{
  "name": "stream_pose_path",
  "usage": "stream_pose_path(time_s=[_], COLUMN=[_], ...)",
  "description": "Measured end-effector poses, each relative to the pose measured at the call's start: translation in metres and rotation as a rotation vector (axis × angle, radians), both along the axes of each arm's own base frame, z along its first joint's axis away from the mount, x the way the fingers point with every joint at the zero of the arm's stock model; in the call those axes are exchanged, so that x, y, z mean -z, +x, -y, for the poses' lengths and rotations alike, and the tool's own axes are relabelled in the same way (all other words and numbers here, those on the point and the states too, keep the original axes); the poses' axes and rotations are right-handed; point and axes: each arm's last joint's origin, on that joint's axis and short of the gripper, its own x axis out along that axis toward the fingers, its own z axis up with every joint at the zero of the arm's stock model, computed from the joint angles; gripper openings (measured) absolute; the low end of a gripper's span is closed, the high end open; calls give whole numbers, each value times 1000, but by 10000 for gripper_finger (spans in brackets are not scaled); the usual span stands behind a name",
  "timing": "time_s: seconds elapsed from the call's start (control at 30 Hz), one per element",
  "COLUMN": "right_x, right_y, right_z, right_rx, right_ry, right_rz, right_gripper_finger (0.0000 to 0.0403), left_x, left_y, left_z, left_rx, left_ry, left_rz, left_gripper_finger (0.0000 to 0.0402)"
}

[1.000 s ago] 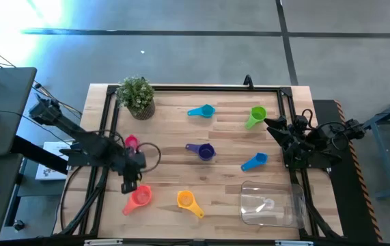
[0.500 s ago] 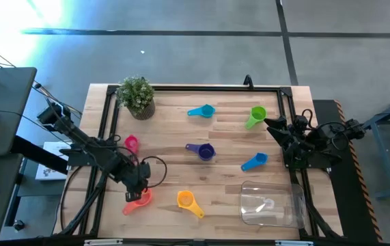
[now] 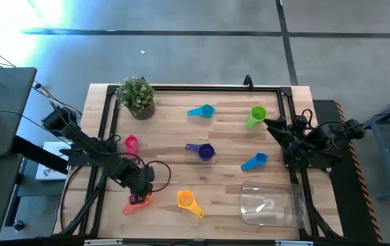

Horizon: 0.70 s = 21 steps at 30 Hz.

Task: Nest measuring cups in basket
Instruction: Move the orange measuring cup to the middle left of the table

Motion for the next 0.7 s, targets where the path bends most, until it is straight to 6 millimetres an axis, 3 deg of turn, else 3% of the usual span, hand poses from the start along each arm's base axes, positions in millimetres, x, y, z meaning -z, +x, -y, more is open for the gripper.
stream_pose_path(time_s=[0.47,0.7], right_x=[0,0], right_y=[0,0], right_z=[0,0], right_rx=[-3,-3], right_ry=[-1,-1], right_rz=[0,0], right_gripper_finger=[279,279], left_x=[23,24], left_y=[8,10], left_z=[6,7], left_rx=[8,7], left_ry=[49,40], left_rz=[-68,-55], left_gripper_finger=[110,32])
